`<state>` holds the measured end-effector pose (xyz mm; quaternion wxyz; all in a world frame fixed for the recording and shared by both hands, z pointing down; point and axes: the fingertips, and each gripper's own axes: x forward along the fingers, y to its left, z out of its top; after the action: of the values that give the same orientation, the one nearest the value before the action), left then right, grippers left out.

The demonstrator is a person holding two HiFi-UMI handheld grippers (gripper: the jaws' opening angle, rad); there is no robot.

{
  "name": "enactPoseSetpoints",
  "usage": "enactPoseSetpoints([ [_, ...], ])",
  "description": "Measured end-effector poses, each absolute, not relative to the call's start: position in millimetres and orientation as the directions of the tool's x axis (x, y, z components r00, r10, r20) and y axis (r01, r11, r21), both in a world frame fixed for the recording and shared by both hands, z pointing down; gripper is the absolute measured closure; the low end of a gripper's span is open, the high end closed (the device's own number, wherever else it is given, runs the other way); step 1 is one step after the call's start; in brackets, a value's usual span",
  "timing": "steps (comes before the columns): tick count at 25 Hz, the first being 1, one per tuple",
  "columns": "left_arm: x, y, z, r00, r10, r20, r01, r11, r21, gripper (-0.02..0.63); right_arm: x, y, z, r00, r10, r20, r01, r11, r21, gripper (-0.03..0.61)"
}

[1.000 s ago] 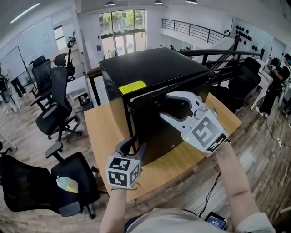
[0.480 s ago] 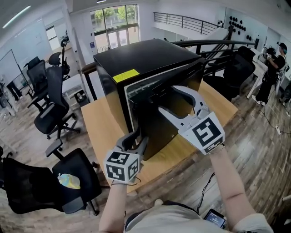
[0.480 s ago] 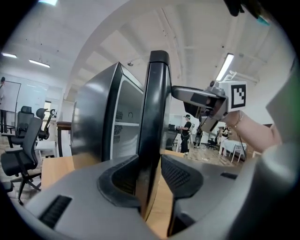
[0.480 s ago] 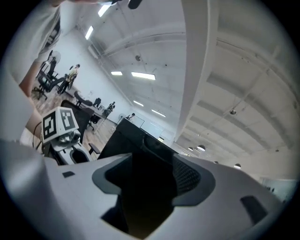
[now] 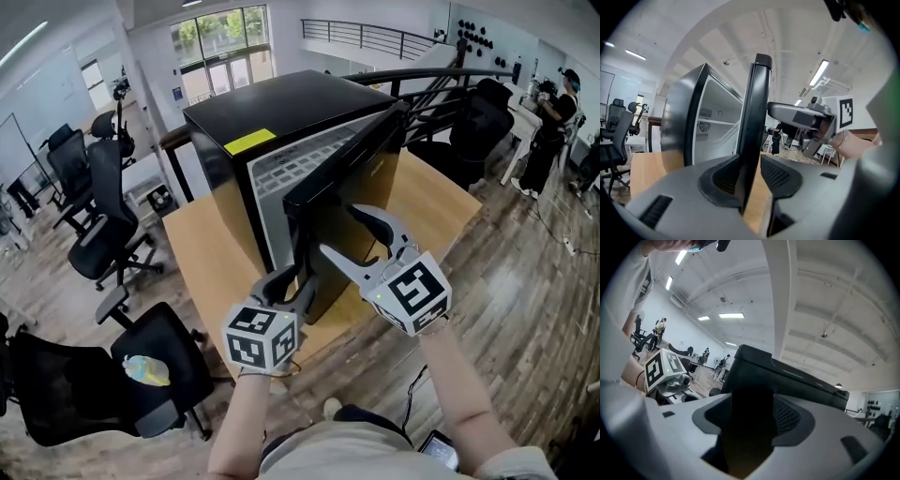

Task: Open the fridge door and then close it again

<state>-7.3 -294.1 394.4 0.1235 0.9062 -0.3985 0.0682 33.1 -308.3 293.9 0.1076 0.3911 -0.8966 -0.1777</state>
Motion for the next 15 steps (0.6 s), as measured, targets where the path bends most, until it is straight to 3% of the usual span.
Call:
enactPoseSetpoints([
  [15,26.1,-258.6,395.7,0.751,-0.626,0.211,-0.658,-0.737,0.155,0.488,57.7,-264.0,329.0,-0.602,-0.798,-0.017,-0.793,0.596,0.125,0.324],
])
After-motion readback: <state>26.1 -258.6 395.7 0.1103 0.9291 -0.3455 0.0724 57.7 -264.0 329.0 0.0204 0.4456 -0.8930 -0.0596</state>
